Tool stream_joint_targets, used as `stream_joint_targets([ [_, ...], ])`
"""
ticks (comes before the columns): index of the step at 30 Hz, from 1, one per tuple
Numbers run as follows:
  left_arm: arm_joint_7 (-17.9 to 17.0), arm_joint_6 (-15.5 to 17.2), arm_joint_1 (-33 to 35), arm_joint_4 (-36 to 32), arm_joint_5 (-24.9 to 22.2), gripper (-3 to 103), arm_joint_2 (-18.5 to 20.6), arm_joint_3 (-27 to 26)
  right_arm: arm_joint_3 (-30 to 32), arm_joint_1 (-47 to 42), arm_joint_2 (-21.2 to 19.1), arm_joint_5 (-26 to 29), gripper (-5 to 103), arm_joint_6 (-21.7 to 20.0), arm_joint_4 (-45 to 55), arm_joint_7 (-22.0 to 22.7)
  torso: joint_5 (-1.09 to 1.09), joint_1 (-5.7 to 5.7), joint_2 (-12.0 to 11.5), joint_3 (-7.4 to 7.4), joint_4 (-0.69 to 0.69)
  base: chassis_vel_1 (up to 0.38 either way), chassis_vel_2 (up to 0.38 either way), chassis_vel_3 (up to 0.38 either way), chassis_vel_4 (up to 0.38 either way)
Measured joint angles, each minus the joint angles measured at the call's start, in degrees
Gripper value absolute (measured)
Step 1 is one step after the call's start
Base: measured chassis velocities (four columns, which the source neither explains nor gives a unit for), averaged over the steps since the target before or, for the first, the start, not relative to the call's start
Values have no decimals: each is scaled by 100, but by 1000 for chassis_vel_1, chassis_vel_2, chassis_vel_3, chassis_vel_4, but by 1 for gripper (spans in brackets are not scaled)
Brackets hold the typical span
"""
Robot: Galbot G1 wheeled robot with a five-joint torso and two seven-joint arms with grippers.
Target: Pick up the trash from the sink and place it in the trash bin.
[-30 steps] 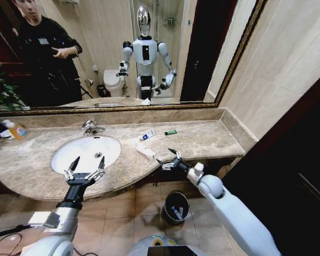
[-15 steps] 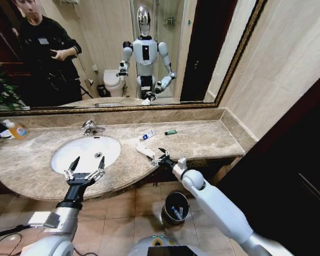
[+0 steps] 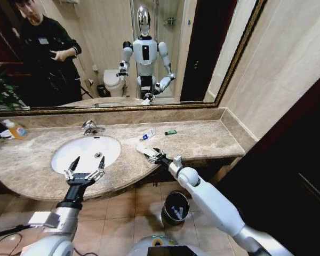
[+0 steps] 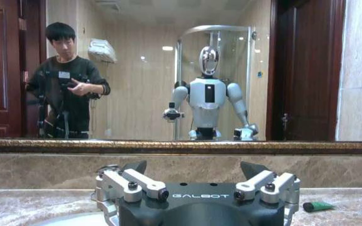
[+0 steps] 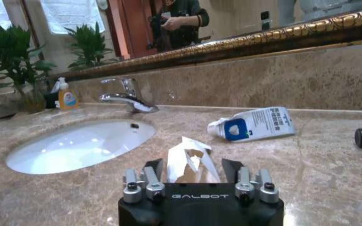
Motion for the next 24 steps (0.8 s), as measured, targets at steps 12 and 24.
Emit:
stream_joint_targets([
  [12, 0, 0, 0, 0, 0, 100, 0, 0, 147, -162, -100, 9, 27, 103, 65, -100, 0, 0, 0, 0, 0, 0, 0, 0, 0],
  [24, 0, 0, 0, 0, 0, 100, 0, 0, 275, -470, -266, -65, 0, 236, 435, -61, 1, 0, 0, 0, 0, 0, 0, 0, 0],
])
